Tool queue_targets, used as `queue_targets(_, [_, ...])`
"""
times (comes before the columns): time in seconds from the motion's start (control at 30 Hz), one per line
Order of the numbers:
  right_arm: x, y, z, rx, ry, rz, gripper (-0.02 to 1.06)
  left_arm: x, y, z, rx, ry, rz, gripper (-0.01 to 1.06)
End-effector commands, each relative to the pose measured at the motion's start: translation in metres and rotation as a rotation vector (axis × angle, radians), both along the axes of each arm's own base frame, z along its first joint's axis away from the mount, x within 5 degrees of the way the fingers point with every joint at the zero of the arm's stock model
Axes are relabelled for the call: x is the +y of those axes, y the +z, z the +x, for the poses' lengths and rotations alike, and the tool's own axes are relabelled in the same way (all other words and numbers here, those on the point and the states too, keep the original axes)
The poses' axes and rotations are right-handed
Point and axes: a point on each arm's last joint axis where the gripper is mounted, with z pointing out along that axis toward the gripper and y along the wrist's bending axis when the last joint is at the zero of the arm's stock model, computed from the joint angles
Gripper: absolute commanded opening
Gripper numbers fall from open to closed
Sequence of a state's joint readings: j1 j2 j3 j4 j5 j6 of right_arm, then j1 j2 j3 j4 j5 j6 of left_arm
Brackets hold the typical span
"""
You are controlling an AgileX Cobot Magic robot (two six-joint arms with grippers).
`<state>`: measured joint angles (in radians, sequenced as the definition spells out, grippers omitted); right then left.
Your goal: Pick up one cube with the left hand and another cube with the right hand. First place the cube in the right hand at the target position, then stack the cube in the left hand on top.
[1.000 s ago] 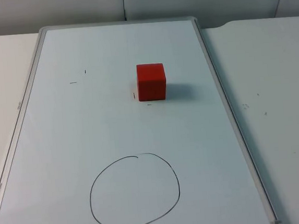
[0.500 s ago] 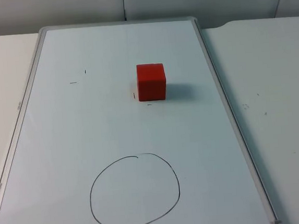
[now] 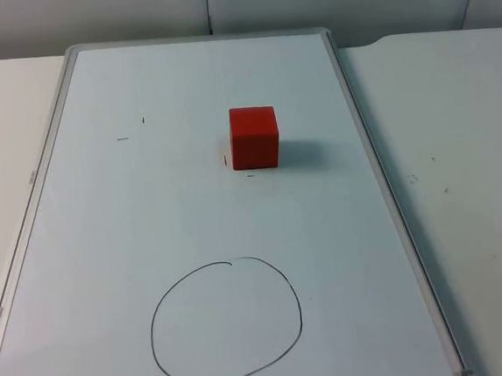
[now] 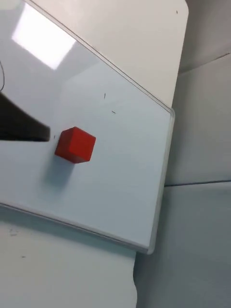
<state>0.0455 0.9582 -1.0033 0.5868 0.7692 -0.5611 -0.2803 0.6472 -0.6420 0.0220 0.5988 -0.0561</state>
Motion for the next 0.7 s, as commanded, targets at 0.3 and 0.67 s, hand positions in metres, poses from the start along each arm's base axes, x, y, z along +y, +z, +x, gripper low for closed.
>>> queue_targets(0.3, [0.095, -0.025, 0.114, 0.215, 0.065, -0.071, 1.03, 0.0, 0.002, 0.0, -0.03, -0.005, -0.001, 0.28])
queue_targets(0.67, [0.182, -0.118, 0.172, 0.41, -0.139, -0.165, 1.03, 0.0, 0.002, 0.0, -0.032, -0.004, 0.004, 0.28])
